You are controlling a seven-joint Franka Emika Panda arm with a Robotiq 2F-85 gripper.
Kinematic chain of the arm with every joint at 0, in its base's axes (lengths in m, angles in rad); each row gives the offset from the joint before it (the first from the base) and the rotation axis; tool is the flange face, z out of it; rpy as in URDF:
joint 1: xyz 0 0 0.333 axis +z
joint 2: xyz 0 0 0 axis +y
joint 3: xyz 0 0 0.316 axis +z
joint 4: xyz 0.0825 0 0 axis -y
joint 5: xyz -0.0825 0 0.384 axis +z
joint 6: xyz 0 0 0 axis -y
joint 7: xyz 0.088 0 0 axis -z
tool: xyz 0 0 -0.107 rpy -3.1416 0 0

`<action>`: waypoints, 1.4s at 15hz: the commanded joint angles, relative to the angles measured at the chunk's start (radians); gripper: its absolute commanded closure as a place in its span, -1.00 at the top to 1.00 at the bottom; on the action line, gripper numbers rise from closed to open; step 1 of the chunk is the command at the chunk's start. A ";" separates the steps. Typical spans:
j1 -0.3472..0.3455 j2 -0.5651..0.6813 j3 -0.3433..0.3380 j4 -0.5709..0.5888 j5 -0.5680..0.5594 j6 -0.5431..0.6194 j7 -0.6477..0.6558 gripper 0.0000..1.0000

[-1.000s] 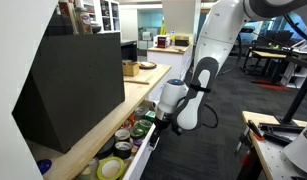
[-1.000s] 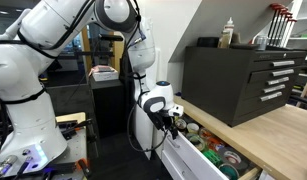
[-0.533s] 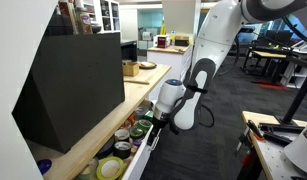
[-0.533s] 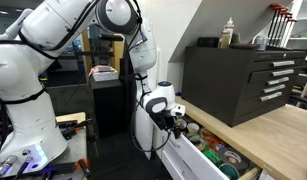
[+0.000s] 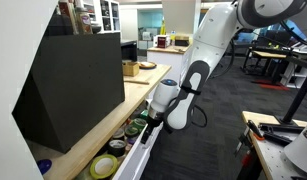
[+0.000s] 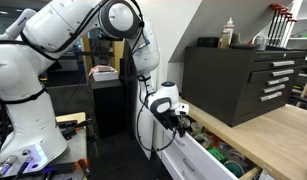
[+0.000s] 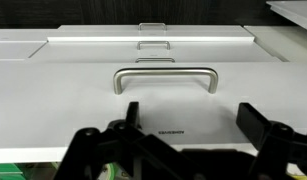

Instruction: Close the top drawer

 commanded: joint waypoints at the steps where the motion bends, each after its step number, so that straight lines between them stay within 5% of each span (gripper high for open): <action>1: 0.001 0.048 0.004 0.126 0.015 -0.031 -0.017 1.00; 12: 0.005 0.171 0.019 0.381 0.018 -0.082 -0.019 1.00; 21: -0.076 0.077 0.151 0.197 0.021 -0.058 -0.035 1.00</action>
